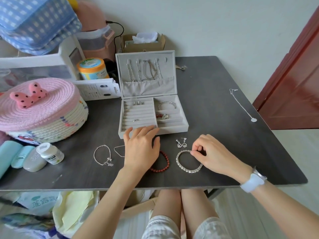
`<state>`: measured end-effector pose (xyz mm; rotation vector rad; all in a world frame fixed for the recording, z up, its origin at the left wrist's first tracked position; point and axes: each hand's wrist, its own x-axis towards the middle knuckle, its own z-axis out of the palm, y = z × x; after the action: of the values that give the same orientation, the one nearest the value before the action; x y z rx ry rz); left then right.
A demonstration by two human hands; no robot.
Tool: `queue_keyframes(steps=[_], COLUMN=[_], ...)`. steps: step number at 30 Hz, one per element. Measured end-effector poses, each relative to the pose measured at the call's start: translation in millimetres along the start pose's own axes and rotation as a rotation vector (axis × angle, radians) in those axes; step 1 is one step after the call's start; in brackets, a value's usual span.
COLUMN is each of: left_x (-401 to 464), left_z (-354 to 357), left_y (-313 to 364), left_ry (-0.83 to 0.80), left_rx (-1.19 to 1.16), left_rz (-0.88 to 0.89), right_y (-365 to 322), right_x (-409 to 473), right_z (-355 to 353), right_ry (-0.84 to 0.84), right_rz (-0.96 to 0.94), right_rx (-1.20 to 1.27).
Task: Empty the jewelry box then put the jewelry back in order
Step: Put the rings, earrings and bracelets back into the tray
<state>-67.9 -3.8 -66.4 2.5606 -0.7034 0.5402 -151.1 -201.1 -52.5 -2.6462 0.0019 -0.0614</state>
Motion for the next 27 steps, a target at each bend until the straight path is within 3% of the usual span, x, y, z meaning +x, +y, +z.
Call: queue_keyframes(steps=[4, 8, 16, 22, 27], left_x=[3.5, 2.5, 8.1, 9.8, 15.9], left_z=[-2.0, -1.6, -3.9, -2.0, 0.7], left_y=[-1.0, 0.7, 2.4, -2.1, -4.4], left_ry=[-0.020, -0.026, -0.055, -0.068, -0.053], left_rx=[-0.098, -0.118, -0.123, -0.162, -0.222], left_rz=[0.009, -0.020, -0.093, -0.096, -0.119], right_y=[-1.6, -5.7, -21.5, -20.5, -19.1], right_x=[1.2, 5.1, 53.9, 91.8, 110.8], right_z=[-7.1, -13.7, -30.3, -26.1, -16.8], right_ry=[-0.078, -0.050, 0.411, 0.481, 0.420], right_rz=[-0.005, 0.036, -0.013, -0.012, 0.033], right_rx=[0.047, 0.292, 0.632, 0.529, 0.489])
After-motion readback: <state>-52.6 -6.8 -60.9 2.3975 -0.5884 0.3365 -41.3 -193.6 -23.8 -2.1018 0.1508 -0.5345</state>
